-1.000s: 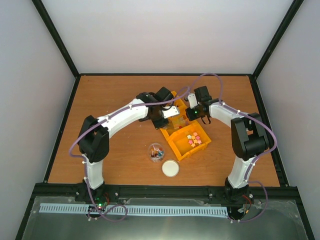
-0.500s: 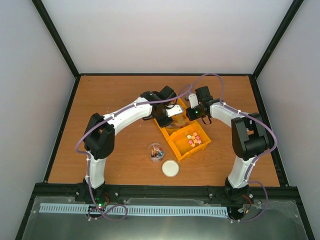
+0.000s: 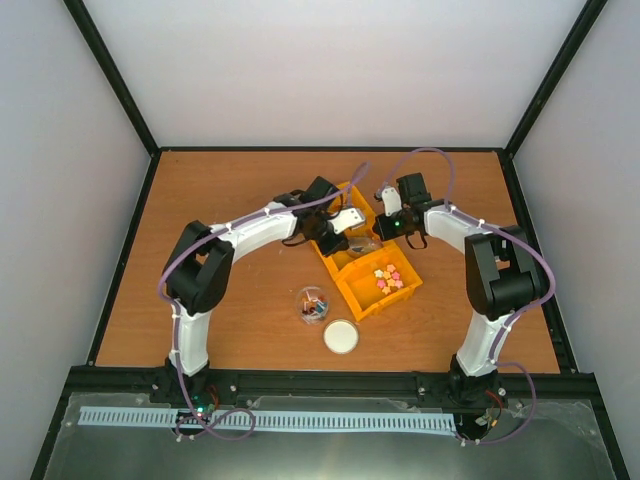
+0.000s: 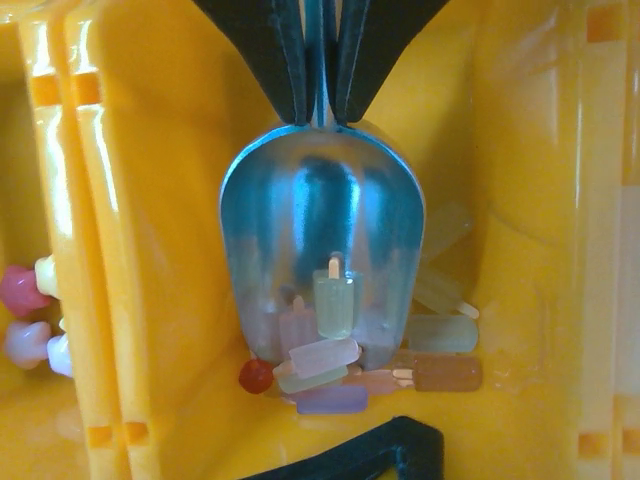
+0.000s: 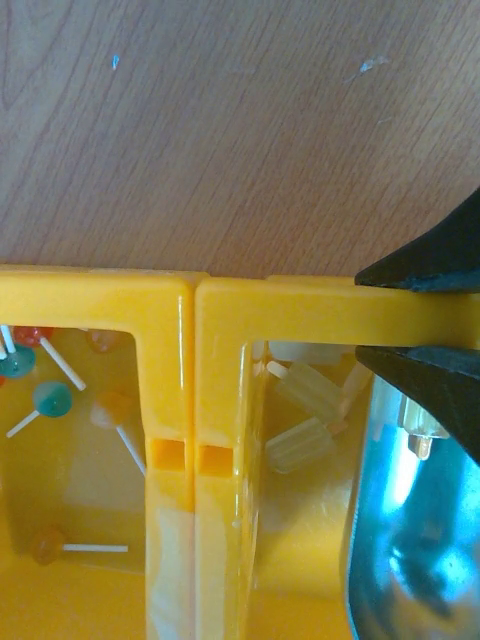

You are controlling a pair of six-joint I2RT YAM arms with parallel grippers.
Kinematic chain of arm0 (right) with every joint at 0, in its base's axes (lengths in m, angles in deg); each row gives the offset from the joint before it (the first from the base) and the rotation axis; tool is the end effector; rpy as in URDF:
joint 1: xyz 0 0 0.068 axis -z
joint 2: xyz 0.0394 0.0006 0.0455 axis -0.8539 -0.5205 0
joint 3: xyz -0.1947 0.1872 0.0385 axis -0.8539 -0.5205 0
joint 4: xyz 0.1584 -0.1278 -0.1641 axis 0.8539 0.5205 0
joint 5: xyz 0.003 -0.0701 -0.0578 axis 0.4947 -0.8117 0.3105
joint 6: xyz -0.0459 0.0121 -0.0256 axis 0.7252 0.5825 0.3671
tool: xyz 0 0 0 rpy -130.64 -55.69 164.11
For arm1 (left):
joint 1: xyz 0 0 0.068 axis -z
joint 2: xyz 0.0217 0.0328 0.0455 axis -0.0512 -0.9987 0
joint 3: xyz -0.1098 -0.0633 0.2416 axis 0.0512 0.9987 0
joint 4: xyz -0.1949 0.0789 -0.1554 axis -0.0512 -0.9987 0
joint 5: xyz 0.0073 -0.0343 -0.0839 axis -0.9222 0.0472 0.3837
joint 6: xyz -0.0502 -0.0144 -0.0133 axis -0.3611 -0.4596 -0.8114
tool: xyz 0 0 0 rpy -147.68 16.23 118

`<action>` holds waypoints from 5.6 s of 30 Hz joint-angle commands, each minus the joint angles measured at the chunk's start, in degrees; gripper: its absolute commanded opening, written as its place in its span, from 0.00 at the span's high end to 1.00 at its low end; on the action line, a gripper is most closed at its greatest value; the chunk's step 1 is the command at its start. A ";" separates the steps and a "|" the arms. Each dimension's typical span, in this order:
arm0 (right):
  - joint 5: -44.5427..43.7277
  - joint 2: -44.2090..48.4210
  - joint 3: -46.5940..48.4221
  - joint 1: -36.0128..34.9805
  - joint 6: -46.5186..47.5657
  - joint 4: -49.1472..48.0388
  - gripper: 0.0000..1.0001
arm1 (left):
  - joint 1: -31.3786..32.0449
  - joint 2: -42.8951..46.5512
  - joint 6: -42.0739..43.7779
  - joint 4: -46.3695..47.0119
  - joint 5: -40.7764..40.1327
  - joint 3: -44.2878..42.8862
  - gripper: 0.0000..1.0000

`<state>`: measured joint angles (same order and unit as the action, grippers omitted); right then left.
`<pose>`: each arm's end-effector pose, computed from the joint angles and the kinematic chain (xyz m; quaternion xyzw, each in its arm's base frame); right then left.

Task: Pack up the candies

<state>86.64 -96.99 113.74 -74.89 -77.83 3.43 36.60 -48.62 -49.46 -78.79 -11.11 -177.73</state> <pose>0.3585 0.1167 0.1742 -0.2140 0.9256 0.1888 0.2486 0.3226 -0.2801 0.2014 0.5090 0.8143 -0.1848 0.2089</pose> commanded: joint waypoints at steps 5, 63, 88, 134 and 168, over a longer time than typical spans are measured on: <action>5.00 0.93 -0.79 0.75 -1.35 -2.72 0.97 | -3.89 2.10 -4.21 19.93 12.43 14.87 0.99; 10.91 1.91 -2.51 4.50 2.05 -3.01 0.97 | -24.41 31.96 4.51 29.02 41.61 37.47 0.99; 13.82 -0.24 -1.50 4.53 3.62 -1.75 0.97 | -35.28 52.86 46.72 -28.61 34.16 40.58 0.99; 9.77 0.09 -0.99 4.48 2.21 -1.39 0.97 | -14.33 50.86 33.80 -30.76 3.07 28.00 0.99; 6.52 3.91 -4.55 4.13 -2.10 -6.13 0.97 | -1.75 18.69 5.46 -30.56 -7.35 -9.00 0.99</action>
<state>92.74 -95.37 109.98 -70.82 -79.01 0.33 31.48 -26.32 -38.14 -110.55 -15.04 -181.38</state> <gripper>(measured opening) 0.093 0.056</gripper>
